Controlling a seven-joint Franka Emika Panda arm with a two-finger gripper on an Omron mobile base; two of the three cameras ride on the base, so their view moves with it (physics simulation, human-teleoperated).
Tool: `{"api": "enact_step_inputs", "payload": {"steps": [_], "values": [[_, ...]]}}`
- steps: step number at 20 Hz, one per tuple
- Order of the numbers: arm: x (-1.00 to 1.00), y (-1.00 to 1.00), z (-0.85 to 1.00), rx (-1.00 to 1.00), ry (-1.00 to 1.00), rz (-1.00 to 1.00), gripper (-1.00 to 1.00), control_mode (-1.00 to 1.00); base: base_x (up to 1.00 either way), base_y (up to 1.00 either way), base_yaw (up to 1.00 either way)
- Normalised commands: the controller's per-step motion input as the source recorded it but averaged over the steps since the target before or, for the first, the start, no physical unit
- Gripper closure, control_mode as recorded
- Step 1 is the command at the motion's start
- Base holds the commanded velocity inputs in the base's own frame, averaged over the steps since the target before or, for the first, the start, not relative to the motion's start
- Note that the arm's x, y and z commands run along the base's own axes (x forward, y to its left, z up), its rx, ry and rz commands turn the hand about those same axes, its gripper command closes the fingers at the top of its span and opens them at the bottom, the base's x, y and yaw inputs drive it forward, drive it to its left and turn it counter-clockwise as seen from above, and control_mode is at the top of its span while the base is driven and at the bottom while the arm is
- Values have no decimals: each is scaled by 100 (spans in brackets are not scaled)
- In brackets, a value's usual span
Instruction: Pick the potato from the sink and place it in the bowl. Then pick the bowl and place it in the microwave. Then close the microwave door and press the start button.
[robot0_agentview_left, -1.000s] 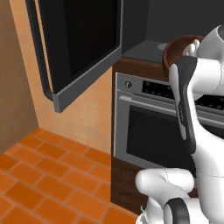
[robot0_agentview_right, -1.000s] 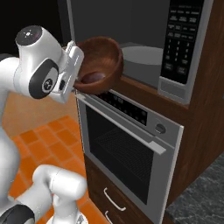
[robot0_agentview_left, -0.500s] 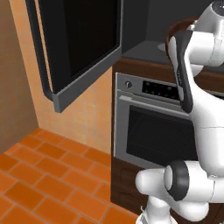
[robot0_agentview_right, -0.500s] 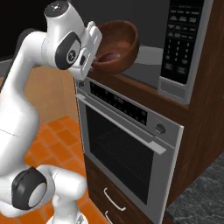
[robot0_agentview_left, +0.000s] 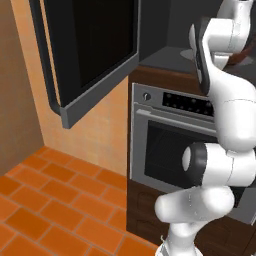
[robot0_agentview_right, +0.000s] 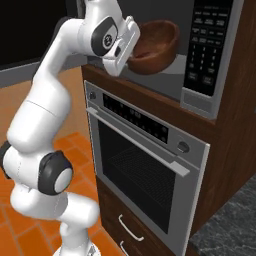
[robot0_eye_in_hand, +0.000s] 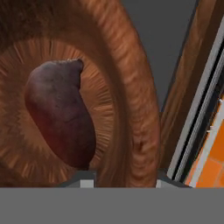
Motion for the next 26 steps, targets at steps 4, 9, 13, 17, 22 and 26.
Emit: {"api": "enact_step_inputs", "payload": {"steps": [4,9,13,17,22,26], "values": [[81,-36,0,0,5,-4,100,-100,0,0,0],[62,-35,0,0,0,-1,100,-100,0,0,0],[38,-25,-11,0,-1,0,100,-100,0,0,0],[-3,-3,-77,-3,-24,0,-100,-100,0,0,0],[0,1,-68,-1,-31,0,-100,-100,0,0,0],[5,28,-44,-7,-32,0,-100,-100,0,0,0]]}}
